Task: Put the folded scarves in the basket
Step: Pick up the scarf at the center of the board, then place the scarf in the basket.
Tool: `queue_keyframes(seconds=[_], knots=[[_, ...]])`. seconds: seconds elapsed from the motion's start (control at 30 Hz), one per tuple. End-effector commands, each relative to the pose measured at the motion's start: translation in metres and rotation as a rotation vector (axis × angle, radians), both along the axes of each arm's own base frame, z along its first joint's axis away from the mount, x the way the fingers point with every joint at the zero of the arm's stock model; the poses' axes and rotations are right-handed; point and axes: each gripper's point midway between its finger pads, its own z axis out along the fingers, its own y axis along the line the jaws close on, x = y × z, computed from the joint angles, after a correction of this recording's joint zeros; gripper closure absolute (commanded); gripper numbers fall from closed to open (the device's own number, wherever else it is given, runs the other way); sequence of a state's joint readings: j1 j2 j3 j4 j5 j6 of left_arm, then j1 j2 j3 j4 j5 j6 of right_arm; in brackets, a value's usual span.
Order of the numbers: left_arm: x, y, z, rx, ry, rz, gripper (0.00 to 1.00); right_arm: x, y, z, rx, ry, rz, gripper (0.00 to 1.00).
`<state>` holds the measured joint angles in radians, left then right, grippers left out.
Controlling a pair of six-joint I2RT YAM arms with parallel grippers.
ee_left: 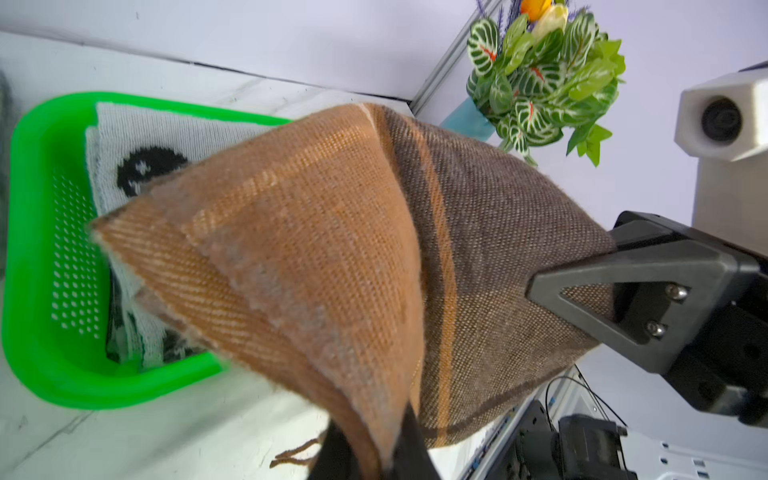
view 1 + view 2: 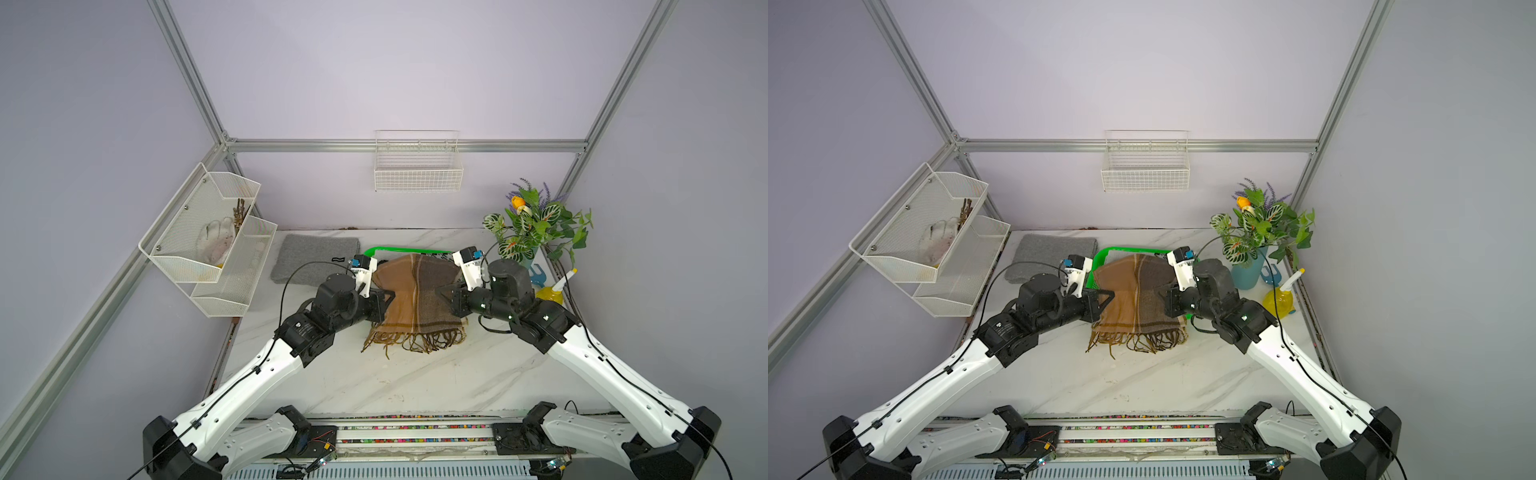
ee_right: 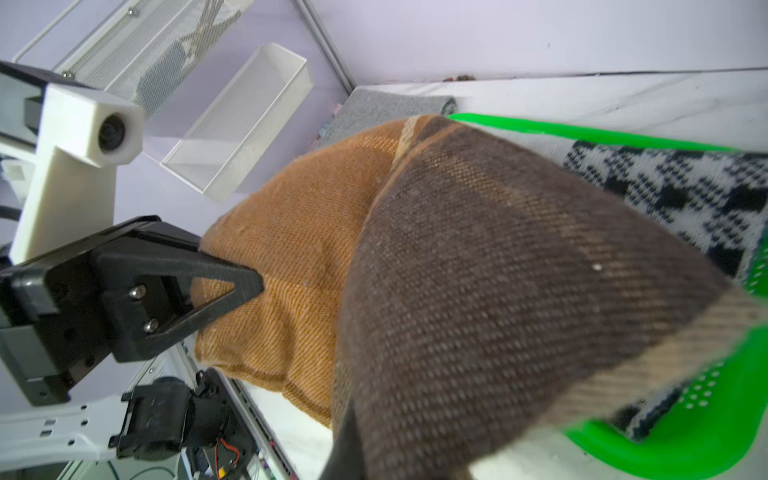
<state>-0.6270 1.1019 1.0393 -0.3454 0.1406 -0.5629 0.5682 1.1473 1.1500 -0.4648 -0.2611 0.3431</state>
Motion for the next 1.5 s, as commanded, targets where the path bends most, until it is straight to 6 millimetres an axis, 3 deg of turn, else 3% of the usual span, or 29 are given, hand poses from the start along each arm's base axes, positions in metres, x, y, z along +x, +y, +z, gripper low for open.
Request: queue_keyframes(seconds=[0.0, 0.13, 0.27, 0.4, 0.53, 0.7, 1.03, 1.2, 1.37, 1.47], knots=[[0.03, -0.003, 0.028, -0.022, -0.068, 0.016, 1.0, 0.024, -0.005, 0.012, 0.001, -0.02, -0.021, 1.0], [0.061, -0.005, 0.02, -0.033, -0.047, 0.02, 1.0, 0.055, -0.013, -0.002, -0.02, 0.016, -0.055, 1.0], [0.103, 0.01, 0.021, -0.04, -0.07, 0.078, 1.0, 0.091, -0.027, -0.01, -0.046, 0.022, -0.114, 1.0], [0.146, 0.01, -0.009, -0.074, 0.062, 0.031, 1.0, 0.119, -0.024, -0.022, -0.075, 0.064, -0.117, 1.0], [0.163, -0.001, -0.046, -0.087, 0.122, -0.008, 1.0, 0.142, -0.032, -0.066, -0.136, 0.142, -0.141, 1.0], [0.169, -0.004, -0.085, -0.084, 0.182, -0.021, 1.0, 0.158, -0.044, -0.112, -0.217, 0.21, -0.185, 1.0], [0.184, 0.008, -0.142, -0.026, 0.273, 0.009, 1.0, 0.162, -0.068, -0.169, -0.372, 0.307, -0.262, 1.0], [0.182, 0.031, -0.153, 0.033, 0.27, 0.076, 1.0, 0.16, -0.072, -0.185, -0.4, 0.333, -0.268, 1.0], [0.184, 0.033, -0.16, 0.04, 0.281, 0.072, 0.97, 0.161, -0.076, -0.196, -0.425, 0.345, -0.285, 1.0], [0.187, 0.043, -0.165, 0.089, 0.272, 0.116, 0.91, 0.161, -0.082, -0.197, -0.447, 0.34, -0.312, 0.87]])
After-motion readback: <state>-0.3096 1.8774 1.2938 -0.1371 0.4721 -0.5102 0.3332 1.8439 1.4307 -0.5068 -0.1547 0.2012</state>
